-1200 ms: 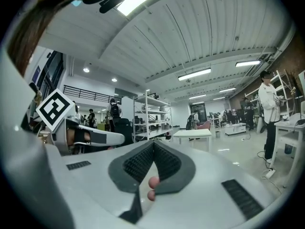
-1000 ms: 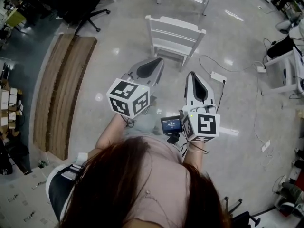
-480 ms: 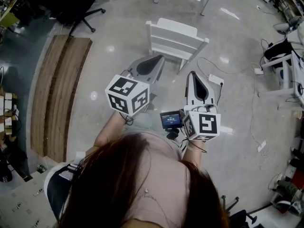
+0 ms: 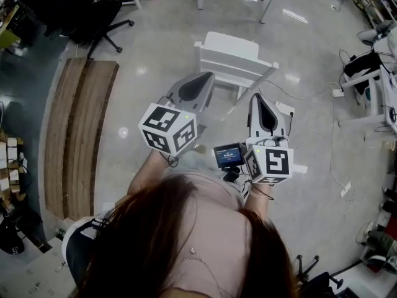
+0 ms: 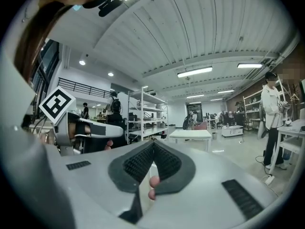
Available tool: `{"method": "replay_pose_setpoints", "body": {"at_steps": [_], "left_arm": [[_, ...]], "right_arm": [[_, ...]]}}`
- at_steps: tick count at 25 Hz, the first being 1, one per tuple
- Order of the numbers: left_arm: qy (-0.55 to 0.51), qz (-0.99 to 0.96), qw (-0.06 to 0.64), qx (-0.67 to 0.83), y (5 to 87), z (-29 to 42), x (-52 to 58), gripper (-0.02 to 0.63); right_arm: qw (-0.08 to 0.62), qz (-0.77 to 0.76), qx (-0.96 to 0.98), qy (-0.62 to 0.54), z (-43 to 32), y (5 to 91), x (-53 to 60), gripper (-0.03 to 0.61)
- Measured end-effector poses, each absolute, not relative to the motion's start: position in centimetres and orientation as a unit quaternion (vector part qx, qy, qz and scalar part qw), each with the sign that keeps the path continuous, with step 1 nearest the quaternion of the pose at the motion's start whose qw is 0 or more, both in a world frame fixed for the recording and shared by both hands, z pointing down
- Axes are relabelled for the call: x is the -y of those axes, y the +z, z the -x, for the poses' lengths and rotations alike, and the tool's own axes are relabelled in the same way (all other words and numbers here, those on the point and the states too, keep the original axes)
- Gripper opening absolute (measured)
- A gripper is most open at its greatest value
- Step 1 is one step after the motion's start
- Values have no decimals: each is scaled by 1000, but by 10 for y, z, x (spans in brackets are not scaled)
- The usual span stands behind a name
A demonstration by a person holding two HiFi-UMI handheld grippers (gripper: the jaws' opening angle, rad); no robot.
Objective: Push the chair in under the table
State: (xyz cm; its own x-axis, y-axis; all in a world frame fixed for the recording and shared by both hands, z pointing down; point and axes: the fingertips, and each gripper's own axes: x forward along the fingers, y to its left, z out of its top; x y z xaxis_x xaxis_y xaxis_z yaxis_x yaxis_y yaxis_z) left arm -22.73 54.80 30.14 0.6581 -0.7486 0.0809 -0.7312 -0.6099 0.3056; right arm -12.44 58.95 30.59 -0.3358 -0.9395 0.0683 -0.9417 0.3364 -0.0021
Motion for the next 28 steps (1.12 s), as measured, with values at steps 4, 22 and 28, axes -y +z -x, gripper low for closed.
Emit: {"method": "replay_pose_setpoints", "body": {"at_steps": [4, 22, 28], "left_arm": [[-18, -903, 158, 399, 306, 229, -539, 8], [5, -906, 145, 398, 329, 211, -479, 8], [24, -906, 135, 399, 335, 194, -443, 8]], "right_arm": [[33, -578, 815, 17, 131, 306, -576, 15], [47, -564, 825, -3, 121, 315, -518, 15], [58, -558, 828, -8, 109, 318, -484, 15]]}}
